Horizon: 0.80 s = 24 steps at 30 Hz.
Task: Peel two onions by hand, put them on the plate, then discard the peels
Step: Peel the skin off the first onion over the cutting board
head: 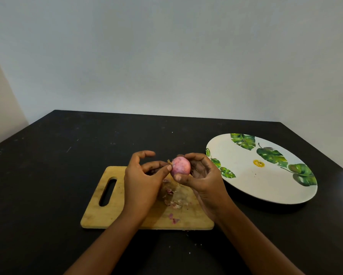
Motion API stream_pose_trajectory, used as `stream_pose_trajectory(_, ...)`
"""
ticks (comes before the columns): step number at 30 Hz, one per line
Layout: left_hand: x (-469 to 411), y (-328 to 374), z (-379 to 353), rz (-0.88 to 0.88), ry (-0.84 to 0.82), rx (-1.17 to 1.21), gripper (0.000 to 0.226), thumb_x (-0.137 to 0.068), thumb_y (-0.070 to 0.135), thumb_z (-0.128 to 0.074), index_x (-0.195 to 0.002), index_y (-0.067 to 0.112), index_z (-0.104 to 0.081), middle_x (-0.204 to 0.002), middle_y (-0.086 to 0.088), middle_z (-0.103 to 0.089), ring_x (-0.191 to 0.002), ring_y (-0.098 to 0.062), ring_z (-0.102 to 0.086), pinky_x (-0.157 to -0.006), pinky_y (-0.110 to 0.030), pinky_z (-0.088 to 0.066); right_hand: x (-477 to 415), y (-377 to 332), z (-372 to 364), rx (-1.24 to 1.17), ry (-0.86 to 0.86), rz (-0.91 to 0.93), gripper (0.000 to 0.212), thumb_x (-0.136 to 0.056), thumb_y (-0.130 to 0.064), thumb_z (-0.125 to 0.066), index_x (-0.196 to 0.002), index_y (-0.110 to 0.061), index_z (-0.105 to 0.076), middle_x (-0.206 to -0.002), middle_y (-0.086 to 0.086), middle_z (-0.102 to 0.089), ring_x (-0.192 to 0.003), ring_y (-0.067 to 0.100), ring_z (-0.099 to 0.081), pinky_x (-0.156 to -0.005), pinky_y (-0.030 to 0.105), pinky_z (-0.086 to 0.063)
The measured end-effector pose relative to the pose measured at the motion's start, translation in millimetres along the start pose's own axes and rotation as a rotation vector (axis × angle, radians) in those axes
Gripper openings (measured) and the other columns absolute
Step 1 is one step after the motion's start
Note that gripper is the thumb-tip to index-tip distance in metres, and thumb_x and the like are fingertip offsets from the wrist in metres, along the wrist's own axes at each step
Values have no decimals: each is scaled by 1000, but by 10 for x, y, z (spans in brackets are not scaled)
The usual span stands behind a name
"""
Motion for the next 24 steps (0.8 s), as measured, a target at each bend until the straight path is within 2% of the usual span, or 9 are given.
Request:
stream_pose_trajectory(5,12,5,-45,7,-34,-26,42,-77,12,-73,-108,22,-47,-83,7,-67,-76,9,-62,-60,-4,-46,9,-17,2,46,18,11,61,-51,-19,-85,-107,-18,-60,-111,1,-69,-107,18,-66,-85,31,-56)
stream_pose_trajectory(10,73,108,-126,-50,-82,-77,42,-79,10,-70,-108,25,-45,-82,5,-65,-76,5,-62,-63,-7,-48,16,-44,-16,25,6,18,55,-56,-10,-82,-106,-15,-60,-109,2,-70,-105,18,-67,-81,27,-56)
stream_pose_trajectory(14,69,173,-84,-85,-42,-44,49,-76,8,-73,-111,24,-42,-79,1,-66,-75,-2,-63,-65,-9,-48,-1,25,-42,-172,-15,-52,53,-60,2,-84,-106,-11,-61,-108,8,-71,-106,27,-67,-80,35,-57)
stream_pose_trajectory(18,51,172,-39,-82,-12,1,54,-72,12,-76,-114,23,-44,-80,4,-68,-77,-1,-65,-66,-8,-47,-15,77,-81,-390,-44,-116,50,-64,11,-70,-110,-7,-59,-107,12,-72,-103,31,-68,-73,35,-59)
stream_pose_trajectory(21,31,175,-35,-83,-20,13,53,-71,10,-77,-113,22,-47,-80,4,-69,-77,0,-66,-66,-7,-47,-21,42,-62,-349,-42,-88,53,-61,9,-71,-110,-8,-59,-108,10,-72,-104,29,-68,-75,34,-59)
stream_pose_trajectory(24,7,176,-31,-78,-38,6,54,-69,9,-78,-111,24,-47,-79,4,-70,-77,0,-66,-67,-6,-46,-14,-33,-39,-207,-45,-30,55,-59,4,-76,-110,-9,-59,-112,8,-70,-108,28,-66,-80,33,-58)
Point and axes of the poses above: each hand's wrist, its own x-axis away from the middle knuckle, its own z-axis out of the back of the hand, y = z × x, the point moved 10 cm from there along -x, towards the middle knuckle
